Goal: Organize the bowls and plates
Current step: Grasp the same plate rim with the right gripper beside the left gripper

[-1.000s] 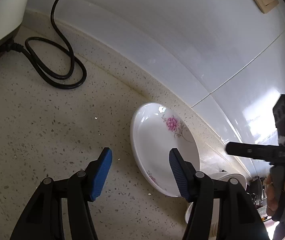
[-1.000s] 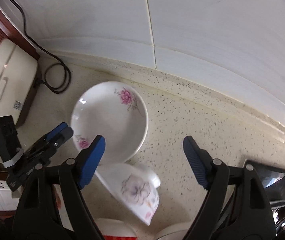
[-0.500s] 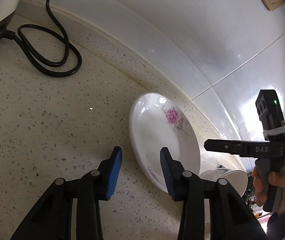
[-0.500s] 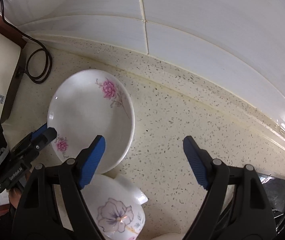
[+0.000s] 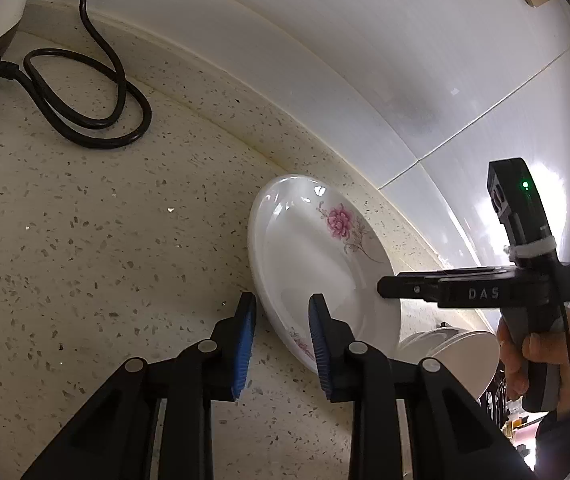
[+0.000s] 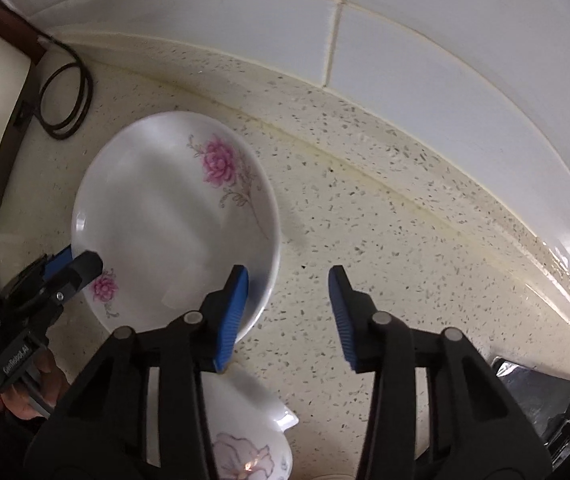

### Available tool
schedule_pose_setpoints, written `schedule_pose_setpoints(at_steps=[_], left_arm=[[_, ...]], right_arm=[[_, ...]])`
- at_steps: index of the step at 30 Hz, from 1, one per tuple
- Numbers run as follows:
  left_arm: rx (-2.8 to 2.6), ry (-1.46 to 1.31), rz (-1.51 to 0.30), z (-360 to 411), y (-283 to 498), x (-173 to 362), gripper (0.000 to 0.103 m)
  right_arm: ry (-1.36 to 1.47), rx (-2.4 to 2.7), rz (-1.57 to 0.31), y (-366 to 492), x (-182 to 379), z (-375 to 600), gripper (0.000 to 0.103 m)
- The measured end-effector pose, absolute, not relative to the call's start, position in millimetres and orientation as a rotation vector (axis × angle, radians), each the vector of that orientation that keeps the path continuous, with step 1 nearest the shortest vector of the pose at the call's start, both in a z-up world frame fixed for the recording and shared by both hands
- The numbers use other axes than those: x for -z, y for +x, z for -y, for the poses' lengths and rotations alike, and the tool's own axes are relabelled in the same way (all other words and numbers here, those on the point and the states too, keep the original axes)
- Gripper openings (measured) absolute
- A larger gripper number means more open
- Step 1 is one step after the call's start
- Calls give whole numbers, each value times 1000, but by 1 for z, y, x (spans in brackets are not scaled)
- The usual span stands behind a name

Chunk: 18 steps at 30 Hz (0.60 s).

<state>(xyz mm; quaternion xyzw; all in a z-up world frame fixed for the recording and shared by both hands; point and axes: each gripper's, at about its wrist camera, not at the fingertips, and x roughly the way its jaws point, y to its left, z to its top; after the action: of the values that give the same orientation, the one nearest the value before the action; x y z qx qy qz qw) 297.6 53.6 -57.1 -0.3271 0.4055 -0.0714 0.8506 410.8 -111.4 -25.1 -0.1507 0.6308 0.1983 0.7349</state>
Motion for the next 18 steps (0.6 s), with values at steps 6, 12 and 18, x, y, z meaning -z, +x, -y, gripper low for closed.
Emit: schedule_pose_setpoints(at_steps=[6, 12, 18], left_arm=[[158, -690, -857, -53, 299, 60, 25], [157, -678, -859, -51, 301, 61, 21], [161, -676, -859, -49, 304, 64, 20]], right_arm=[[-311, -441, -1403, 424, 33, 101, 45], [-309, -478, -1426, 434, 46, 87, 42], [-308, -498, -1420, 438, 42, 77, 29]])
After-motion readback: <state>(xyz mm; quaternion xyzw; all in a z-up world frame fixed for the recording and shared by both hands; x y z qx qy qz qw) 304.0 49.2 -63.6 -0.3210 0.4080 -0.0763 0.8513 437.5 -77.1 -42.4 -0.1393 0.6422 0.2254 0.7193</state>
